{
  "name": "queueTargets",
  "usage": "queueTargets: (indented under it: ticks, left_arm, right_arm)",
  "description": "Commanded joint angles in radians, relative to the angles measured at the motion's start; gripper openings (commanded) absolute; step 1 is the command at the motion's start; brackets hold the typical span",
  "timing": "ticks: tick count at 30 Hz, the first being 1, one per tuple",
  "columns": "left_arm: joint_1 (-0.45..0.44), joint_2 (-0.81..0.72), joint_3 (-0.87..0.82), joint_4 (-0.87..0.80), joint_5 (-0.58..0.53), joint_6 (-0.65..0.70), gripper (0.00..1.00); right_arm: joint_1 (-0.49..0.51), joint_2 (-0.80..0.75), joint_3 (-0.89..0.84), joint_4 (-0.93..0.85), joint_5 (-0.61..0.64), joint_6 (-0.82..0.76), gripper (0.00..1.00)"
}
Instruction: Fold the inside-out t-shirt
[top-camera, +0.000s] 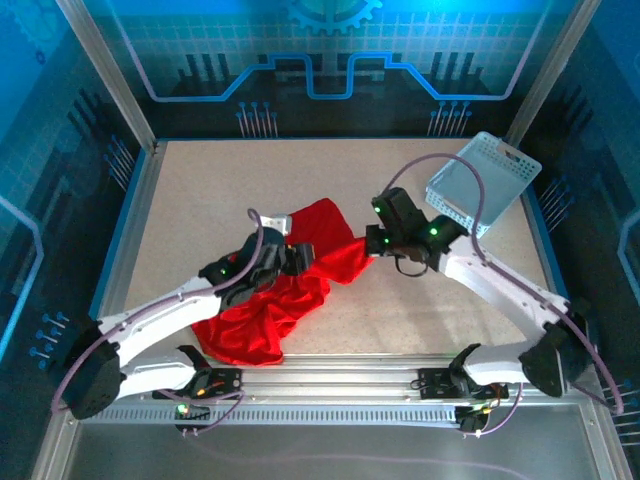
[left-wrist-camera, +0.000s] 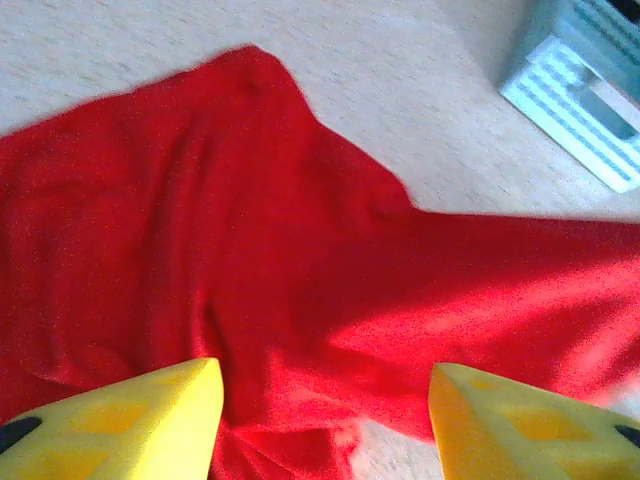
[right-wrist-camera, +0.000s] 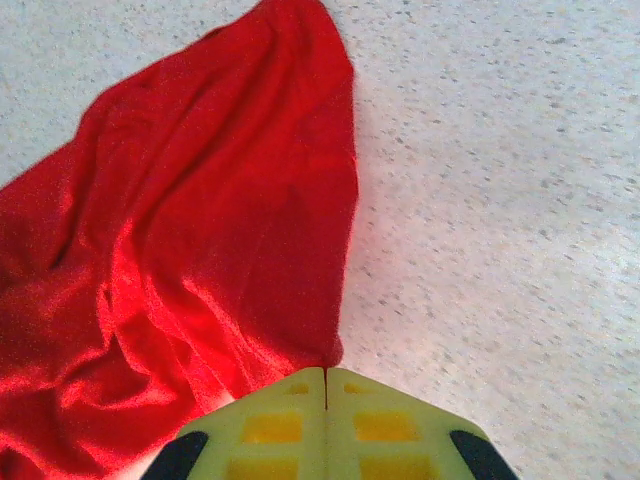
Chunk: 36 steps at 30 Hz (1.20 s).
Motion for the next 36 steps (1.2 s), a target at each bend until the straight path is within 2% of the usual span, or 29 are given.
queueTargets:
  ticks: [1,2,3,5,7,9,11,13,18,20,24,27,32,33,36]
  left_arm:
    - [0.018,0.086,0.113,-0.150,0.021,0.019,0.59]
    - [0.018,0.115,0.134,-0.160,0.012,0.019,0.59]
    - [0.020,0.132,0.145,-0.167,0.001,0.016,0.59]
    - [0.039,0.163,0.170,-0.183,-0.027,0.013,0.64]
    - [0.086,0.191,0.196,-0.206,-0.027,0.007,0.67]
    - [0.138,0.224,0.238,-0.245,-0.040,0.009,0.69]
    - [0.201,0.279,0.300,-0.298,-0.057,0.009,0.70]
    - [0.247,0.363,0.375,-0.346,-0.060,0.017,0.72]
    - [0.277,0.641,0.612,-0.521,-0.057,0.043,0.89]
    - [0.277,0.726,0.673,-0.572,-0.041,0.033,0.91]
    - [0.275,0.789,0.682,-0.563,-0.008,0.028,0.94]
    - [0.275,0.823,0.692,-0.574,0.025,0.035,0.89]
    - [0.273,0.852,0.688,-0.589,0.034,0.059,0.73]
    - [0.272,0.852,0.683,-0.587,0.034,0.060,0.70]
    - [0.275,0.850,0.672,-0.580,0.047,0.064,0.48]
  right_arm:
    - [0.023,-0.065,-0.047,-0.002,-0.104,-0.073,0.00]
    - [0.059,-0.077,-0.048,0.026,-0.172,-0.090,0.00]
    - [0.117,-0.086,-0.042,0.047,-0.184,-0.113,0.00]
    - [0.292,-0.091,-0.006,0.067,-0.113,-0.179,0.00]
    - [0.334,-0.082,-0.003,0.073,-0.084,-0.168,0.00]
    - [0.277,-0.066,-0.023,0.032,-0.028,-0.113,0.00]
    - [0.195,-0.038,-0.051,-0.063,0.100,-0.049,0.00]
    - [0.116,-0.026,-0.091,-0.114,0.161,-0.005,0.00]
    - [-0.004,-0.062,-0.194,-0.114,0.171,0.054,0.00]
    - [-0.053,-0.061,-0.221,-0.127,0.181,0.080,0.00]
    - [-0.143,-0.021,-0.250,-0.097,0.148,0.082,0.00]
    - [-0.171,0.014,-0.250,-0.066,0.140,0.070,0.00]
    - [-0.229,0.054,-0.203,-0.055,0.140,0.037,0.00]
    - [-0.249,0.059,-0.195,-0.054,0.132,0.029,0.00]
    - [-0.319,0.068,-0.162,-0.038,0.092,-0.003,0.00]
